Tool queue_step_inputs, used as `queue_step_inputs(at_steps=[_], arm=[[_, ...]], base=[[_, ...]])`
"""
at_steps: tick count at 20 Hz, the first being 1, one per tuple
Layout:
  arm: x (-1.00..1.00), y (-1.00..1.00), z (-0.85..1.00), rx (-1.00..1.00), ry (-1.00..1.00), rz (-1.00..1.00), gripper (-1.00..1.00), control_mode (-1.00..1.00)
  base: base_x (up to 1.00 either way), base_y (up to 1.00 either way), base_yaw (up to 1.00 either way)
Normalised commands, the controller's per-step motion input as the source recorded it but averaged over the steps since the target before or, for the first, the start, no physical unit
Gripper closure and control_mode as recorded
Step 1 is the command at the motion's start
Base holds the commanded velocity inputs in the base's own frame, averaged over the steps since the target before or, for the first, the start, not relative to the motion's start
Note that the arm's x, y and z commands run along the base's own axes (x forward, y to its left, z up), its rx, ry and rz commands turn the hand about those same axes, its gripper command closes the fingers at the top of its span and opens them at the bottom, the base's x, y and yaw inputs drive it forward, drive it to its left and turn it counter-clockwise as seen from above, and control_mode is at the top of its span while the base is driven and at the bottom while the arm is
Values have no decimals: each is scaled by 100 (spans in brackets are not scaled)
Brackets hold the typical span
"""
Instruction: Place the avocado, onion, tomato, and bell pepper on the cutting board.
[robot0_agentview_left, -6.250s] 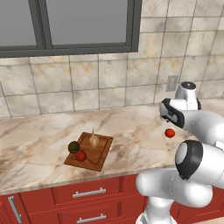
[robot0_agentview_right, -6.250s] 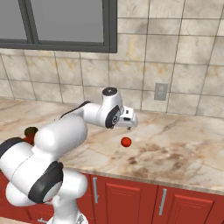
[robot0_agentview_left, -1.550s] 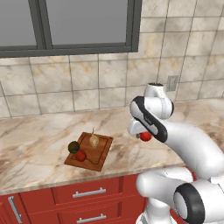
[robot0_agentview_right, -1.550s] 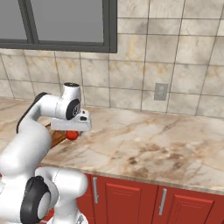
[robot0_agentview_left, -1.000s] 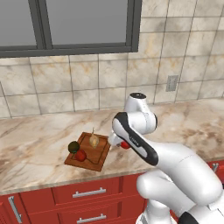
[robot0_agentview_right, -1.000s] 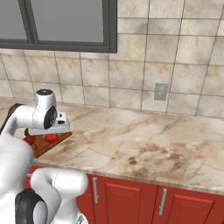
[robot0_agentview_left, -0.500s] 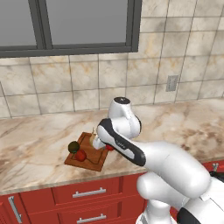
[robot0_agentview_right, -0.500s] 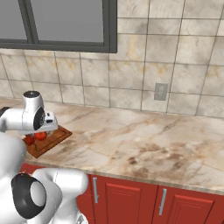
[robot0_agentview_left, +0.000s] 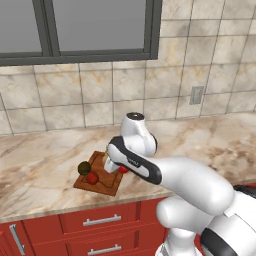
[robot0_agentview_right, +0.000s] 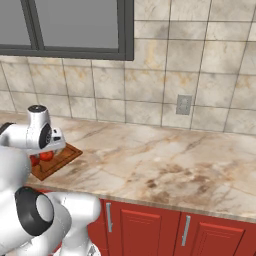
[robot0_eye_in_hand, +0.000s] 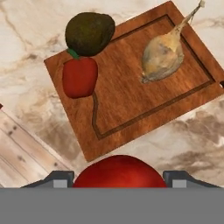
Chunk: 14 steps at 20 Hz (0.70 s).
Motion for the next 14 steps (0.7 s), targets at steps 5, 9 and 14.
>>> queue_step_inputs(at_steps=[5,9,14], arm=[[33,10,-23,0,0,8,100,-100],[31,14,-19,0,0,7,100,-100],[17,10,-16,0,0,6,100,-100]], base=[[0,0,0],[0,0,0],[0,0,0]])
